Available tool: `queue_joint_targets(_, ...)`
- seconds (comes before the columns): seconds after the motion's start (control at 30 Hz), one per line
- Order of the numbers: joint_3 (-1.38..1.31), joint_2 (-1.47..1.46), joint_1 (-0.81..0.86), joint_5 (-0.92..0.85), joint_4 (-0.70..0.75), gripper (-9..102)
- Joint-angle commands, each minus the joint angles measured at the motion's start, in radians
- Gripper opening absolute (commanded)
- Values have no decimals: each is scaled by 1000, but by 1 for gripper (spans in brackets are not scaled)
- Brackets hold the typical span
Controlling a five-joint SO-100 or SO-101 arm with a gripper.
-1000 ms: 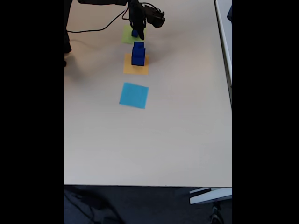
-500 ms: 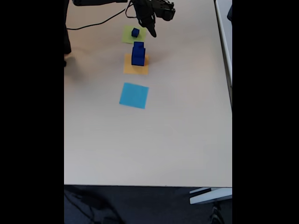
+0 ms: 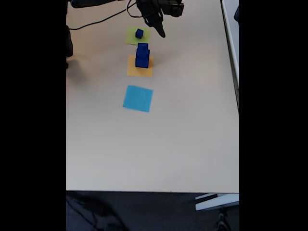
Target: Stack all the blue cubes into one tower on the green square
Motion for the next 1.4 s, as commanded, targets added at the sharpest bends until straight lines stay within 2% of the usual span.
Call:
queue_joint_targets(0.0,-57,110,32,-31,25,17)
queue_joint_targets(0.77,89,181,63,-89,97,15)
queue_joint_targets(1.37,213,212,95,-130,92,14)
